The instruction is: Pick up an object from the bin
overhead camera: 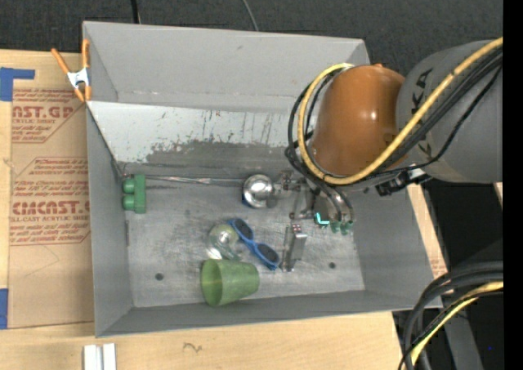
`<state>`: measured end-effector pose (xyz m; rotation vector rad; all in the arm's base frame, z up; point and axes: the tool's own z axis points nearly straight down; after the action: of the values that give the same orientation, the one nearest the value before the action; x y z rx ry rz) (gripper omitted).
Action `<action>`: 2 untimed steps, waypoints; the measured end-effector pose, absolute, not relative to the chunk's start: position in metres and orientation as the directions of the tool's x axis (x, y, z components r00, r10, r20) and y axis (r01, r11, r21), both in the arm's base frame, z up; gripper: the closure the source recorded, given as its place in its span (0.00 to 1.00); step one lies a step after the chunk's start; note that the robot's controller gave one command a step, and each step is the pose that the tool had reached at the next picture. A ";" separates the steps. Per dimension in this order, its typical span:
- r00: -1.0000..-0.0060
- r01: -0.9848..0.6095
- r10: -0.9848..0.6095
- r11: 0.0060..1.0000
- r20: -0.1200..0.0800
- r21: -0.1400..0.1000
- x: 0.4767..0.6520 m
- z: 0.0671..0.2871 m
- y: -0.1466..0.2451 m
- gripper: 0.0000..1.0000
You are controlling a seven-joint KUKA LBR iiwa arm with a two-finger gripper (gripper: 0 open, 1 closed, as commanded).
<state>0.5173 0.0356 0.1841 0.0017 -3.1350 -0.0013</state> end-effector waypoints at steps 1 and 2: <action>-0.899 -0.437 -0.437 0.900 -0.010 -0.004 0.502 0.080 0.052 0.00; -0.546 -0.838 -0.838 0.546 -0.012 -0.007 0.507 0.072 0.028 0.00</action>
Offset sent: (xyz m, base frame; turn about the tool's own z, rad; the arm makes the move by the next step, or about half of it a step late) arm -0.0183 0.0163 -0.1069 -0.4520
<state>0.5068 0.0276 0.0724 1.5029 -2.7747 0.0008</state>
